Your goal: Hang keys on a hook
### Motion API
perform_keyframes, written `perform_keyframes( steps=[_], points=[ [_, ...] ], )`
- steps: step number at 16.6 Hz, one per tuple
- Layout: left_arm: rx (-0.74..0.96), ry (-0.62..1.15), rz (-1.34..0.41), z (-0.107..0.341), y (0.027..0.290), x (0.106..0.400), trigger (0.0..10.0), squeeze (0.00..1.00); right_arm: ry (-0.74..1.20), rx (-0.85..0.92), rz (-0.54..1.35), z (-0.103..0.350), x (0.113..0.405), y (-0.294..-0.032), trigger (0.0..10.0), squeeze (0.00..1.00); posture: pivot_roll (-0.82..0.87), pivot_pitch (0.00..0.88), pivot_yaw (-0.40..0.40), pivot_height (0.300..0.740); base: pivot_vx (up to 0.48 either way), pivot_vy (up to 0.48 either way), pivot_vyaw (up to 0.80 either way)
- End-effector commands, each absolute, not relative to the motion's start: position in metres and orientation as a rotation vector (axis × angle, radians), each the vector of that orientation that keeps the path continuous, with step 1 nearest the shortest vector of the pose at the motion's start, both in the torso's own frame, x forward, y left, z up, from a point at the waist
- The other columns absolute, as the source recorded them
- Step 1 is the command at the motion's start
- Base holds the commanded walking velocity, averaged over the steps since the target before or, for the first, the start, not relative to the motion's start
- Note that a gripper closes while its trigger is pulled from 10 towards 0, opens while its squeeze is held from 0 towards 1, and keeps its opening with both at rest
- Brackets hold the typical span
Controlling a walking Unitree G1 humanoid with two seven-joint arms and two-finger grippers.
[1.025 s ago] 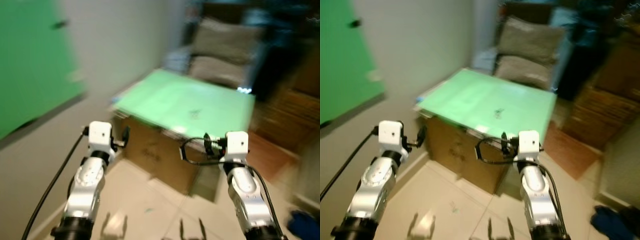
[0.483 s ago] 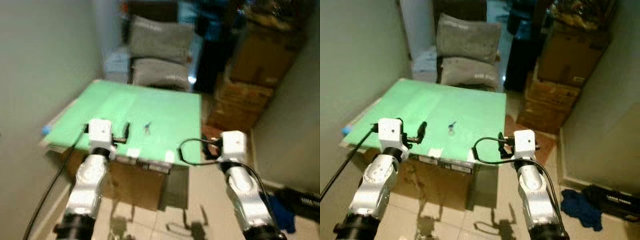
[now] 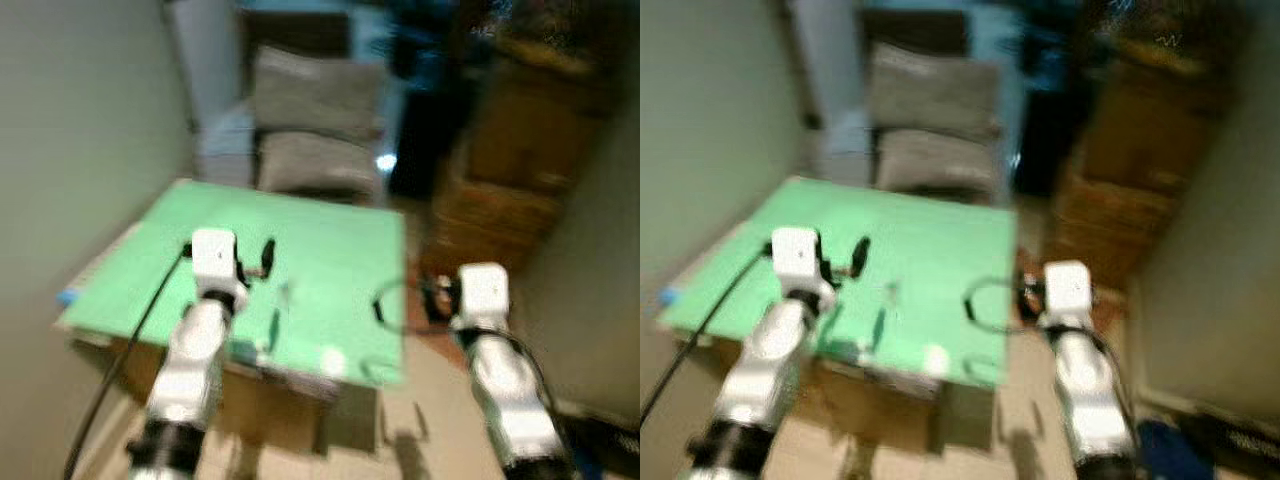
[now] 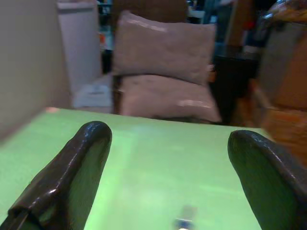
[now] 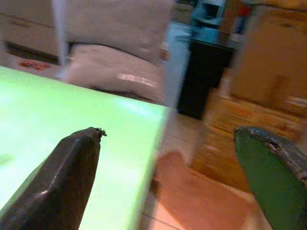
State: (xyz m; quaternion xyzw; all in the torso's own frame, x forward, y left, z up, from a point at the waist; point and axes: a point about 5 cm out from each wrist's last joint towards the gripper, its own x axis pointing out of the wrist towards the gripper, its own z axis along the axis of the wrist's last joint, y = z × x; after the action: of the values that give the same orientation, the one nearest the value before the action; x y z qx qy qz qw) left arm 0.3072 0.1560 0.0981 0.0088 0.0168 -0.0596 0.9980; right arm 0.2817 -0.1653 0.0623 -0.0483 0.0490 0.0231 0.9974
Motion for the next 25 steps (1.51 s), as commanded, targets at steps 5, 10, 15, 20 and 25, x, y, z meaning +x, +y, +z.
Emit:
perform_keyframes(
  steps=[5, 10, 15, 20, 25],
  points=[
    [0.047, 0.040, -0.179, 0.108, 0.151, 0.320, 10.0, 0.00, 0.082, -0.101, 0.049, 0.066, 0.283, -0.166, 10.0, 0.00, -0.02, 0.000, -0.017, 0.740, 0.192, 0.000, 0.00],
    [0.120, 0.179, -0.273, 0.083, 0.138, 0.321, 10.0, 0.00, 0.091, -0.098, 0.051, 0.063, 0.278, -0.165, 10.0, 0.00, -0.03, 0.000, -0.015, 0.740, 0.000, 0.000, 0.00],
    [0.131, 0.196, -0.502, 0.073, 0.085, 0.327, 10.0, 0.00, 0.090, -0.101, 0.052, 0.066, 0.275, -0.170, 10.0, 0.00, -0.05, 0.000, -0.033, 0.740, 0.000, 0.000, 0.00],
    [0.149, 0.204, -0.314, 0.069, 0.105, 0.341, 10.0, 0.00, 0.107, -0.173, 0.077, 0.070, 0.241, -0.182, 10.0, 0.00, -0.14, 0.057, -0.024, 0.740, 0.000, 0.000, 0.00],
    [0.185, 0.234, -0.458, 0.043, 0.090, 0.315, 10.0, 0.00, 0.156, -0.174, 0.062, 0.065, 0.227, -0.184, 10.0, 0.00, -0.14, 0.074, -0.016, 0.740, 0.000, 0.000, 0.00]
  ],
)
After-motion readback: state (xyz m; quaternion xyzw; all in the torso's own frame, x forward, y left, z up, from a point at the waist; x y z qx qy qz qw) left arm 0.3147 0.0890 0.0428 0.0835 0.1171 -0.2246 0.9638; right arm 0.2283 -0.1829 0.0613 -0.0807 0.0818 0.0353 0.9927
